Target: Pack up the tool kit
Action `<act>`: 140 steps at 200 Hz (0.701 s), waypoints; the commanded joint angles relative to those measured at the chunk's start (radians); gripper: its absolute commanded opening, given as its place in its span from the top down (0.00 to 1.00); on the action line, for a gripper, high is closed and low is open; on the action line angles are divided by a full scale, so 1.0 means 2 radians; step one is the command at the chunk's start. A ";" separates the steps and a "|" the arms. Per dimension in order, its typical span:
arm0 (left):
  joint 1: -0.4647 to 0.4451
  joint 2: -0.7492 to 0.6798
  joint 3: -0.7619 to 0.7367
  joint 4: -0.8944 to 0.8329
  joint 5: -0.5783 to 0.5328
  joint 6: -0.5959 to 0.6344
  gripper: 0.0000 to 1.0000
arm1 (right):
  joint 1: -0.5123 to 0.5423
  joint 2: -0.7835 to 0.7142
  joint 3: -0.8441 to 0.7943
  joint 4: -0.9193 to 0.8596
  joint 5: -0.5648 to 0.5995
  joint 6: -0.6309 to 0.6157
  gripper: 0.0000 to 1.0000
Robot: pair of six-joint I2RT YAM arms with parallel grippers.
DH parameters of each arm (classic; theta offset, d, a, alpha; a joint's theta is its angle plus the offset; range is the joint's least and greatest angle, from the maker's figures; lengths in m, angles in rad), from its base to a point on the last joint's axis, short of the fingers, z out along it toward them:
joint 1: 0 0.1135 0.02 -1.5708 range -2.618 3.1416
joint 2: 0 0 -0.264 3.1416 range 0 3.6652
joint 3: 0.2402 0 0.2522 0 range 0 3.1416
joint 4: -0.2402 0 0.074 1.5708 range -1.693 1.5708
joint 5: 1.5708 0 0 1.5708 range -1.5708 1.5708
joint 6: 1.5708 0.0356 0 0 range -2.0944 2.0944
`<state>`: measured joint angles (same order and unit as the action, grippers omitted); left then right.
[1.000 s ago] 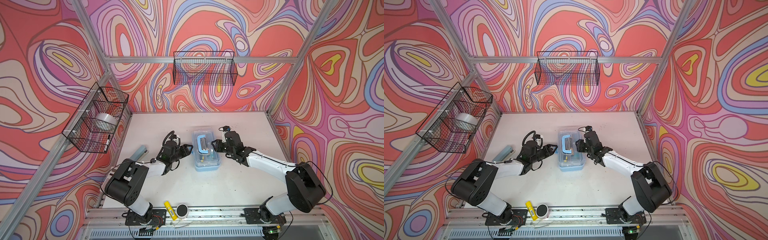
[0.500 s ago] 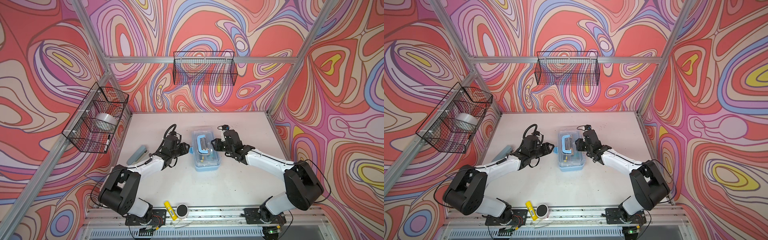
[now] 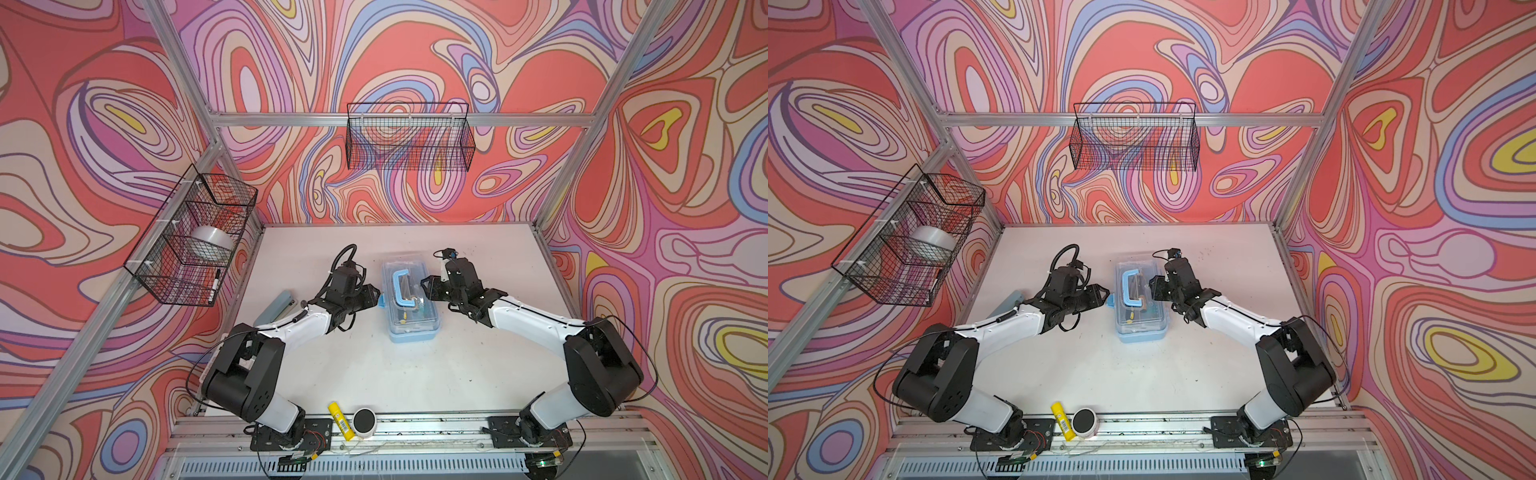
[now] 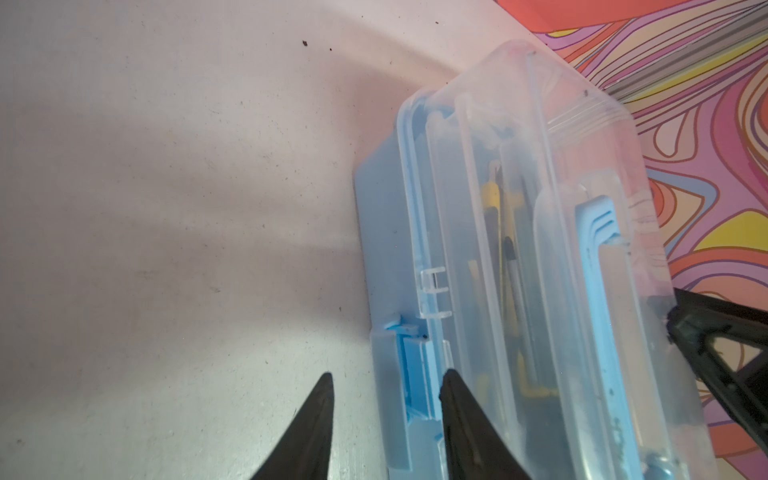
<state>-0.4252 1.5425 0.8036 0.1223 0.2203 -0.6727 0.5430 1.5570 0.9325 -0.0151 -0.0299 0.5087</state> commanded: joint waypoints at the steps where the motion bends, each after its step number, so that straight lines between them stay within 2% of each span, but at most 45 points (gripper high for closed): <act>1: 0.002 0.019 0.015 -0.010 0.009 0.004 0.60 | 0.008 0.028 -0.012 -0.066 -0.018 -0.010 0.59; 86: 0.001 0.057 0.031 -0.014 0.006 0.001 0.70 | 0.008 0.036 -0.012 -0.068 -0.011 -0.010 0.59; 107: 0.001 0.062 0.031 -0.006 0.014 -0.003 0.76 | 0.008 0.037 -0.011 -0.068 -0.012 -0.011 0.59; 122: 0.002 0.062 0.030 -0.004 0.016 -0.005 0.86 | 0.009 0.037 -0.011 -0.069 -0.010 -0.010 0.59; 140: 0.002 0.058 0.031 -0.006 0.018 -0.005 0.92 | 0.009 0.035 -0.011 -0.070 -0.009 -0.010 0.59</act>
<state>-0.4252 1.6531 0.8433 0.1150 0.2413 -0.6800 0.5430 1.5692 0.9386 -0.0036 -0.0189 0.5087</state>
